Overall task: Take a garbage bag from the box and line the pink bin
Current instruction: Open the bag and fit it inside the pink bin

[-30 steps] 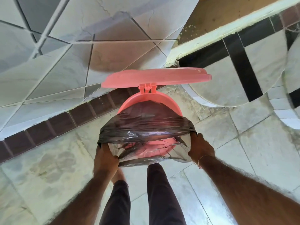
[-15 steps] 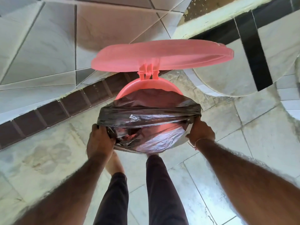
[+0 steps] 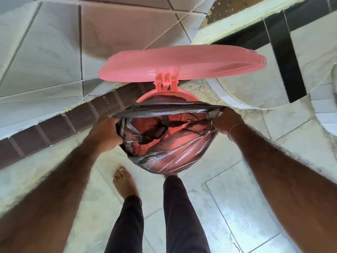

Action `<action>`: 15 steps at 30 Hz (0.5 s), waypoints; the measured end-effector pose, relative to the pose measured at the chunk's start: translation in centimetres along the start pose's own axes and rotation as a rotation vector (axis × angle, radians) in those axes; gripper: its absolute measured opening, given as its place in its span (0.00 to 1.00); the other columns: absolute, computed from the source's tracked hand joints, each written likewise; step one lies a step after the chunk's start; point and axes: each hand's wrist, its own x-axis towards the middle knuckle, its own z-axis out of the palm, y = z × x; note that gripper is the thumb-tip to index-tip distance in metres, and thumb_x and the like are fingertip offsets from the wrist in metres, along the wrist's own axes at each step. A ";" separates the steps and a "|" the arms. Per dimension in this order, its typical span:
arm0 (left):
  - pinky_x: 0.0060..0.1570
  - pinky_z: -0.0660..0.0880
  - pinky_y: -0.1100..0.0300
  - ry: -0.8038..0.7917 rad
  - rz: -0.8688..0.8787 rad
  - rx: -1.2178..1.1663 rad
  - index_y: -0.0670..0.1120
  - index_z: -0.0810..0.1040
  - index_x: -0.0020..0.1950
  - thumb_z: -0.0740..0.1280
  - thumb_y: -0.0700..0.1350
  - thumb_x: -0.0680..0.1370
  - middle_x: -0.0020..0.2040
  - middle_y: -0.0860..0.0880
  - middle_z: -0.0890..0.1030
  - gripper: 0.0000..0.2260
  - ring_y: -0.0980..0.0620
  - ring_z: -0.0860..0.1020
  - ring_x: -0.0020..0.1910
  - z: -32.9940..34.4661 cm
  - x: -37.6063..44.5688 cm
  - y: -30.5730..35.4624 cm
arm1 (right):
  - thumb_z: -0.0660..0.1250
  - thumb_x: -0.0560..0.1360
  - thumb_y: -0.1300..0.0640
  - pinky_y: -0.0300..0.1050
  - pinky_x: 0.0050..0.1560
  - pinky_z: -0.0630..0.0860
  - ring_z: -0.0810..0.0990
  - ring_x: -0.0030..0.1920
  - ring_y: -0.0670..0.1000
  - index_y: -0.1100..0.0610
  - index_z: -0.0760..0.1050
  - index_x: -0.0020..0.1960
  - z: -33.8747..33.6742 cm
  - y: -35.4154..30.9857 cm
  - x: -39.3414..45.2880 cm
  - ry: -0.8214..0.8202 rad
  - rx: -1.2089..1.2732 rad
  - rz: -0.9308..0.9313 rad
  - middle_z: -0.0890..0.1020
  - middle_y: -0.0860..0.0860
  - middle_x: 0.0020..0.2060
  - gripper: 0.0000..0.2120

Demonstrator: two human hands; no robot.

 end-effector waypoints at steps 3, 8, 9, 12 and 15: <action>0.43 0.76 0.56 -0.156 -0.050 -0.073 0.42 0.80 0.57 0.73 0.38 0.68 0.49 0.40 0.81 0.18 0.45 0.78 0.42 -2.4 0.8 1.1 | 0.64 0.61 0.49 0.48 0.47 0.77 0.81 0.48 0.57 0.62 0.80 0.53 -0.8 -1.5 1.1 -0.028 0.068 0.020 0.83 0.58 0.46 0.25; 0.31 0.65 0.58 0.006 -0.054 -0.080 0.35 0.78 0.41 0.60 0.45 0.77 0.36 0.36 0.79 0.15 0.43 0.74 0.34 -3.3 2.2 3.1 | 0.67 0.67 0.43 0.42 0.32 0.69 0.73 0.31 0.54 0.58 0.77 0.41 -0.8 -2.7 1.1 -0.114 0.192 0.035 0.75 0.53 0.31 0.17; 0.35 0.66 0.57 0.060 -0.055 -0.056 0.36 0.77 0.39 0.59 0.44 0.78 0.38 0.36 0.79 0.14 0.41 0.76 0.37 -3.1 2.3 3.6 | 0.68 0.65 0.42 0.45 0.36 0.73 0.78 0.35 0.57 0.59 0.79 0.43 -0.6 -3.0 1.2 -0.088 0.238 0.011 0.79 0.55 0.33 0.20; 0.42 0.71 0.51 0.203 0.020 0.012 0.39 0.76 0.39 0.58 0.41 0.77 0.44 0.33 0.80 0.11 0.34 0.78 0.46 -2.0 2.5 4.8 | 0.67 0.58 0.41 0.54 0.49 0.81 0.83 0.46 0.61 0.61 0.80 0.44 0.3 -3.4 1.9 -0.022 0.296 -0.010 0.84 0.60 0.44 0.26; 0.43 0.76 0.50 0.263 0.061 -0.004 0.38 0.76 0.39 0.56 0.45 0.77 0.46 0.31 0.80 0.15 0.34 0.79 0.46 -1.1 2.5 5.3 | 0.68 0.60 0.48 0.53 0.54 0.81 0.84 0.49 0.58 0.62 0.80 0.48 0.7 -4.5 1.5 0.038 0.325 -0.018 0.85 0.56 0.46 0.22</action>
